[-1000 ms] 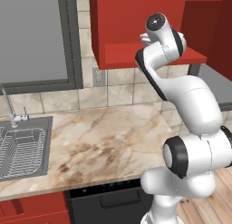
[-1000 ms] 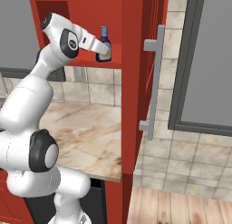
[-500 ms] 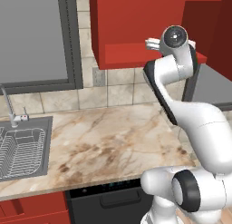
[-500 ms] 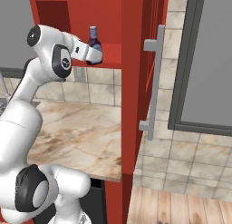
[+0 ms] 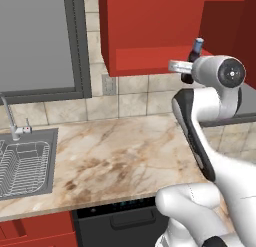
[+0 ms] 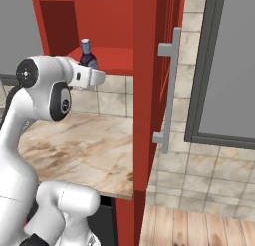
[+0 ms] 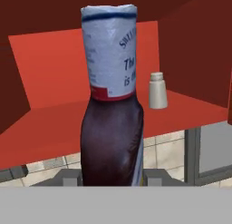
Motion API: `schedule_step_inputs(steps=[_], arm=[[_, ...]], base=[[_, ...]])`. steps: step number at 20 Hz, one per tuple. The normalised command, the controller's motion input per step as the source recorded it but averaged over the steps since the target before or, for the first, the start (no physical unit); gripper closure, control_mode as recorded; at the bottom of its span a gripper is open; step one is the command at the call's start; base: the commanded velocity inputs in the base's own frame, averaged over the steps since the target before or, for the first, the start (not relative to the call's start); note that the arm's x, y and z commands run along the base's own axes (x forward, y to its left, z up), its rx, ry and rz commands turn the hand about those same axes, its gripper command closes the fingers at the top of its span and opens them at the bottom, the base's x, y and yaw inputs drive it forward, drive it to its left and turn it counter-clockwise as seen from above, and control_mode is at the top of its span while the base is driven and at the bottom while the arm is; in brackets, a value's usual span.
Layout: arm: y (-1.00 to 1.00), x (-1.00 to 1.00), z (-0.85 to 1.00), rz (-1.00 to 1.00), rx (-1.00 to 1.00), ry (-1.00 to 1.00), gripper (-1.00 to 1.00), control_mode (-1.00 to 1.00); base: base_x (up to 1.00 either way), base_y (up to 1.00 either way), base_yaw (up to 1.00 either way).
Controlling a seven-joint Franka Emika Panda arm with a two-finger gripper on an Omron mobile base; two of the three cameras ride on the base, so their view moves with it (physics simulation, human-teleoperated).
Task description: Move the condiment bottle and shaker from the cabinet to the dining counter.
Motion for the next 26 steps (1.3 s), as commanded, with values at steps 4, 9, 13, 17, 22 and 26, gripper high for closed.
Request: schedule_step_inputs(steps=[4, 9, 13, 17, 22, 26], arm=[[0.06, -0.91, 0.22, 0.09, -0.05, 0.04, 1.0, -1.0], [0.12, -0.9, 0.08, 0.09, -0.09, 0.0, 1.0, -1.0], [0.09, -0.84, 0.0, 0.11, -0.1, 0.0, 1.0, -1.0], [0.01, -0.68, 0.03, 0.07, -0.06, 0.0, 1.0, -1.0], [0.0, -0.51, 0.01, 0.01, -0.02, 0.03, 1.0, -1.0], [0.0, -0.41, 0.0, 0.0, 0.0, 0.07, 1.0, -1.0]], base=[[0.0, 0.0, 0.0], [0.0, 0.0, 0.0], [0.0, 0.0, 0.0], [0.0, 0.0, 0.0], [0.0, 0.0, 0.0], [0.0, 0.0, 0.0]])
